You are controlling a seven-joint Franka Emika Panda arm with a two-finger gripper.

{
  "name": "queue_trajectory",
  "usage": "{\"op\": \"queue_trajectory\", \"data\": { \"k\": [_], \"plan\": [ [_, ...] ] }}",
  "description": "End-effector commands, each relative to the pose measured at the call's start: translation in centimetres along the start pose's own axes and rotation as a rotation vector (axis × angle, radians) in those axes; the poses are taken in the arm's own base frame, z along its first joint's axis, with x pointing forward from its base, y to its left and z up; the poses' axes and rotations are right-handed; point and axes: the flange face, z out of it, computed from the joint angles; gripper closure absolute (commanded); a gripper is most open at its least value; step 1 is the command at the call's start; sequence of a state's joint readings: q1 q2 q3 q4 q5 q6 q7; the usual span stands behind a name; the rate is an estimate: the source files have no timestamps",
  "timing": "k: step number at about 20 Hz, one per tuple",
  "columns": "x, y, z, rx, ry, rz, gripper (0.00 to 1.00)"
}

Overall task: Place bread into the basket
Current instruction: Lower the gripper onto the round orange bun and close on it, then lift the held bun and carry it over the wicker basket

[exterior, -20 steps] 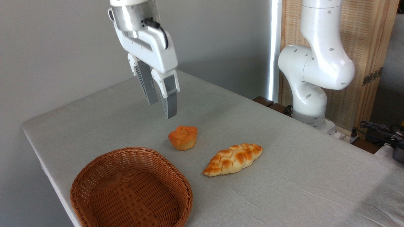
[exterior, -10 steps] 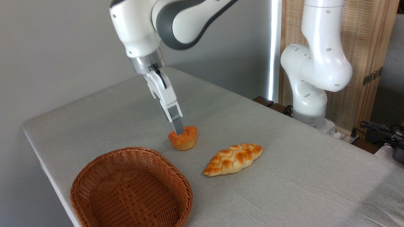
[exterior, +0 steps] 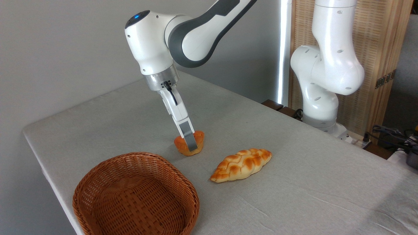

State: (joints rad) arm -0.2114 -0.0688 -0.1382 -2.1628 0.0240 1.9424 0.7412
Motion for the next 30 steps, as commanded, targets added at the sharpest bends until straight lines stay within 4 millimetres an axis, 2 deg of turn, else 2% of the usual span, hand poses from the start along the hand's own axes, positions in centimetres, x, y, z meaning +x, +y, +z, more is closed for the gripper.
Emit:
{"op": "queue_trajectory", "data": {
  "k": [1,12,15,17,19,22,23,25,27,29,30],
  "plan": [
    [-0.5,0.0,0.2,0.017,0.000,0.014,0.69],
    [-0.4,-0.1,0.8,0.001,-0.014,0.016,0.69],
    [-0.6,0.2,0.0,-0.003,-0.018,0.006,0.69],
    [-0.6,-0.1,-2.1,-0.020,-0.022,0.006,0.69],
    [-1.0,-1.5,-6.2,-0.036,0.018,-0.025,0.69],
    [-3.0,-5.6,-12.8,-0.049,0.128,-0.088,0.69],
    [-3.8,-7.3,-14.4,-0.025,0.159,-0.115,0.69],
    [-4.8,-10.6,-15.5,0.006,0.190,-0.162,0.69],
    [-3.5,-13.0,-15.9,0.094,0.250,-0.172,0.66],
    [-2.9,-15.7,-15.1,0.185,0.315,-0.196,0.65],
    [-2.1,-16.4,-14.0,0.197,0.317,-0.187,0.61]
  ]
}}
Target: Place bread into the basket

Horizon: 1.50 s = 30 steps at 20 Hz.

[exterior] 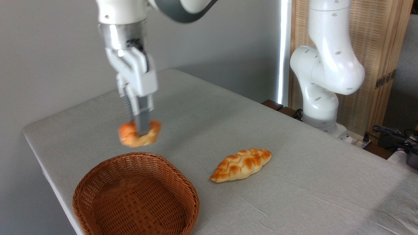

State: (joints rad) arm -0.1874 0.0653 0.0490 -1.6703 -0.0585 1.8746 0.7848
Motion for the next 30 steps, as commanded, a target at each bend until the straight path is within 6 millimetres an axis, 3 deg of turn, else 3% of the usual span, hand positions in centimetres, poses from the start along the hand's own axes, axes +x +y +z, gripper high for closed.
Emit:
{"op": "queue_trajectory", "data": {
  "k": [1,3,4,5,6,9,12,18,24,30],
  "plan": [
    [2.7,-3.0,4.9,0.062,0.037,0.034,0.59],
    [4.5,-2.5,8.4,0.075,0.012,0.093,0.55],
    [5.4,-2.3,10.0,0.082,0.017,0.114,0.44],
    [6.4,-1.9,11.6,0.086,0.019,0.139,0.43],
    [7.0,-1.3,12.4,0.086,0.017,0.159,0.31],
    [7.0,-1.2,12.3,0.088,0.013,0.153,0.09],
    [7.0,-1.3,11.9,0.092,0.018,0.150,0.00],
    [6.8,-1.5,11.6,0.093,0.019,0.148,0.00],
    [4.6,-2.9,8.3,0.097,0.018,0.100,0.00],
    [4.7,-2.5,8.2,0.089,0.016,0.101,0.00]
  ]
}}
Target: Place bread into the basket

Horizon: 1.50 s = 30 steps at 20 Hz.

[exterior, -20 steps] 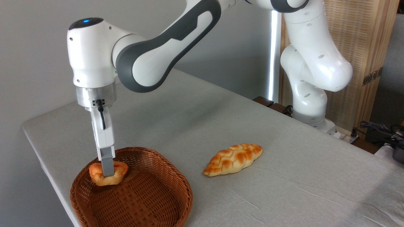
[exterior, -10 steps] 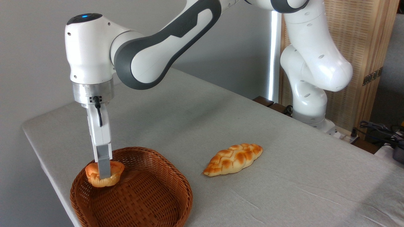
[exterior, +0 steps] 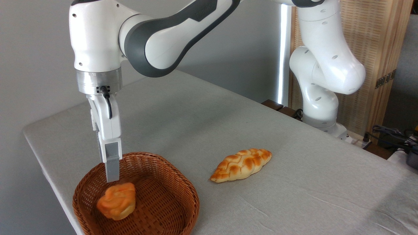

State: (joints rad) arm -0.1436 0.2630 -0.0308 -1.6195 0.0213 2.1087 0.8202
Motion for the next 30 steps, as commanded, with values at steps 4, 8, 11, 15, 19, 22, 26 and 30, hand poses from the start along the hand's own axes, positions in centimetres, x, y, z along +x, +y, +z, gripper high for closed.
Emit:
{"op": "queue_trajectory", "data": {
  "k": [4,8,11,15,19,22,26,30],
  "plan": [
    [-1.2,0.2,-2.5,-0.034,-0.009,-0.025,0.00],
    [-4.1,1.6,-8.9,-0.082,-0.067,-0.118,0.00],
    [-4.6,4.6,-12.0,-0.146,-0.135,-0.132,0.00],
    [-5.8,4.0,-14.2,-0.149,-0.169,-0.249,0.00],
    [-10.4,0.3,-15.9,-0.165,-0.144,-0.271,0.00],
    [-10.4,0.3,-16.0,-0.164,-0.142,-0.263,0.00],
    [-9.9,0.5,-15.7,-0.164,-0.138,-0.256,0.00],
    [-9.7,0.7,-15.5,-0.166,-0.138,-0.247,0.00]
  ]
}}
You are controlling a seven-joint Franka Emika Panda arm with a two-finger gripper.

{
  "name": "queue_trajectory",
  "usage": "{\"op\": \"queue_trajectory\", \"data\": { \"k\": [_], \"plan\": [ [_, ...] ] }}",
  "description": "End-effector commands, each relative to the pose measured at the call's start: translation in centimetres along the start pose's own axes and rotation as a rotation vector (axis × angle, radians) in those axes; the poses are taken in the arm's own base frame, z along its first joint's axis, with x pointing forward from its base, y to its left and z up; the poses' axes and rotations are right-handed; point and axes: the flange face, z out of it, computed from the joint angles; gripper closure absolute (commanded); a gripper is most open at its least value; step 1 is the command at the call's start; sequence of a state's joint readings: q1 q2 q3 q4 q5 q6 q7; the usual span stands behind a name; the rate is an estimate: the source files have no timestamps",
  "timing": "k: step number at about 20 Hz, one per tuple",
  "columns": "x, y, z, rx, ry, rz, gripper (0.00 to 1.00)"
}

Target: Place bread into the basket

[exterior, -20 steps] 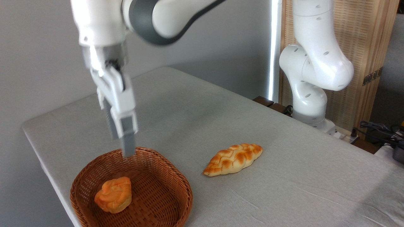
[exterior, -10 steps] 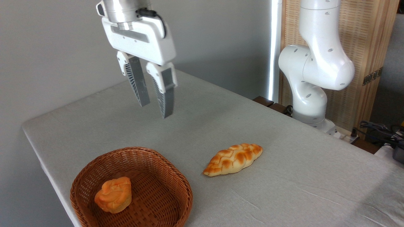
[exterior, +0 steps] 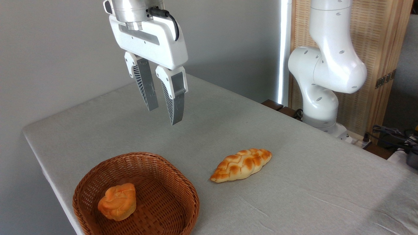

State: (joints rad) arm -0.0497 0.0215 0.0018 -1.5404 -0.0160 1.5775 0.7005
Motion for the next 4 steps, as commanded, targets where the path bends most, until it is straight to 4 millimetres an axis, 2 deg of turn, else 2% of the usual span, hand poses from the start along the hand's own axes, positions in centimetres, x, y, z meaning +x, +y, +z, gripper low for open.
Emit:
{"op": "queue_trajectory", "data": {
  "k": [1,4],
  "plan": [
    [0.10,0.06,-0.16,-0.012,0.004,0.014,0.00],
    [0.04,0.00,-0.22,-0.012,0.004,0.013,0.00]
  ]
}}
